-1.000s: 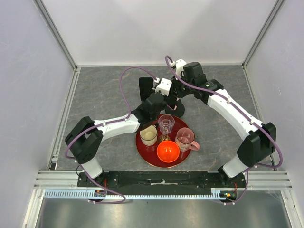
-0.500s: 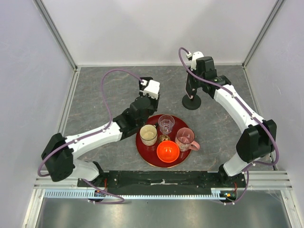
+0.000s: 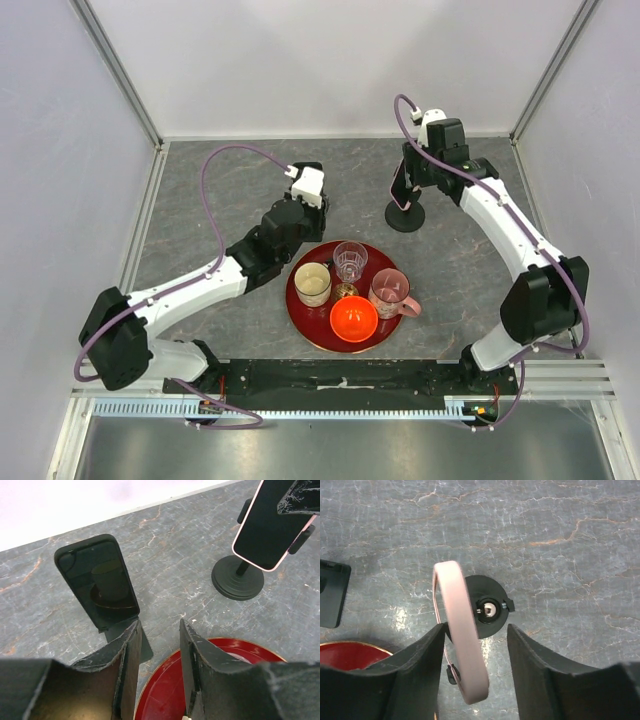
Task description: Place the phone on the phone stand
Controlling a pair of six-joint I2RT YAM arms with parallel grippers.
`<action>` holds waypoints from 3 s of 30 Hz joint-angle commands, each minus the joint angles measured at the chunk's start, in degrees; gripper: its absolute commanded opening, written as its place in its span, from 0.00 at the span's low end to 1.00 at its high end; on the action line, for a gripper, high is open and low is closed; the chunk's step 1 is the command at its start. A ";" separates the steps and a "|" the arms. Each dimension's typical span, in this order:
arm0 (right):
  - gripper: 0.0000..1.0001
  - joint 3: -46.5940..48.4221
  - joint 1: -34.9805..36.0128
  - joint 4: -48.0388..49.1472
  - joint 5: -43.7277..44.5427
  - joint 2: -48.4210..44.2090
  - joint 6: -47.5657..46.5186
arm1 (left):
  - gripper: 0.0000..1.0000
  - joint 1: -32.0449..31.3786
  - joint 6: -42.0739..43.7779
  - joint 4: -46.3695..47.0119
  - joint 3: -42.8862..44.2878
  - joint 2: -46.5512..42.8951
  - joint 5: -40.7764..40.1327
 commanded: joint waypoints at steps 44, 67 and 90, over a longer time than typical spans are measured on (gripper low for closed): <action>0.98 -16.92 -6.52 10.72 3.35 -21.97 3.89 | 0.44 15.25 0.63 26.59 -8.72 -0.42 30.95; 0.98 -14.64 -0.01 15.39 21.45 -12.56 8.80 | 0.44 15.33 -0.78 26.94 -9.16 -1.83 32.44; 0.00 -3.58 17.12 26.38 30.77 0.26 16.63 | 0.42 16.04 -2.27 23.52 -10.65 -5.52 21.20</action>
